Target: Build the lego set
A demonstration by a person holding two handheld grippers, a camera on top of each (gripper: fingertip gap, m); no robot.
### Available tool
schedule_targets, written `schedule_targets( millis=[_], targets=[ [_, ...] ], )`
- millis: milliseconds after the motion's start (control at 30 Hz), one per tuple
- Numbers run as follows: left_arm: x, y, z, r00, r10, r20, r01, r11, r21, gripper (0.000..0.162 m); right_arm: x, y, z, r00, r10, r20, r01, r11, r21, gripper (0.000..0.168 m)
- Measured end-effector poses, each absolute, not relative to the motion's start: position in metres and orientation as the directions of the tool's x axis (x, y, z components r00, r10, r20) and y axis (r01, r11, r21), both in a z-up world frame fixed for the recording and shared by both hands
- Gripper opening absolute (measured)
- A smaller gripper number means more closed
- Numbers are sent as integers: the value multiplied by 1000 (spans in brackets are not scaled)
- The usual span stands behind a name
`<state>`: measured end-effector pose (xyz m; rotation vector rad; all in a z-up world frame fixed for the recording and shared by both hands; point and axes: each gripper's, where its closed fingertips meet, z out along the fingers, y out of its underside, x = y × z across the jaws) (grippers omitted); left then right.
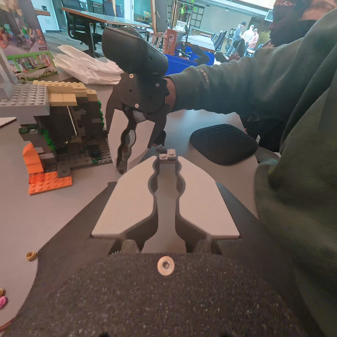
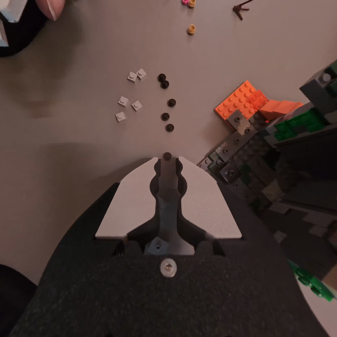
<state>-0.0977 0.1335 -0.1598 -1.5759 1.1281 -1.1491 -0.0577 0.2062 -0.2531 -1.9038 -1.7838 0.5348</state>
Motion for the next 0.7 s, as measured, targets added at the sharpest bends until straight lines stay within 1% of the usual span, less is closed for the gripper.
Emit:
schedule_targets(
  millis=[200,300,400,467,567,633,700],
  targets=[
    [-99,137,-166,190,-967,170,-208,-209,-956,15,-61,208,-255,82,996,27,814,-51,-579,13],
    [-99,137,-167,195,-966,170,-214,-211,-954,15,-63,209,-255,83,996,27,816,-52,-575,8],
    [-99,138,-167,200,-965,168,-215,-210,-954,15,-64,203,-253,63,998,2,815,-50,-577,7],
    [-99,138,-167,202,-965,167,-215,-210,-954,15,-72,191,-237,25,999,-35,767,-42,-640,6],
    [-100,139,-167,205,-964,172,-211,-215,-954,15,-85,170,-193,-70,997,-38,665,18,-746,5],
    [-100,139,-167,204,-962,179,-208,-221,-953,15,-90,157,-167,-128,991,-29,624,58,-779,5],
    [-99,139,-166,202,-964,175,-203,-216,-955,15,-95,147,-151,-168,985,-24,610,85,-788,5]
  ],
)
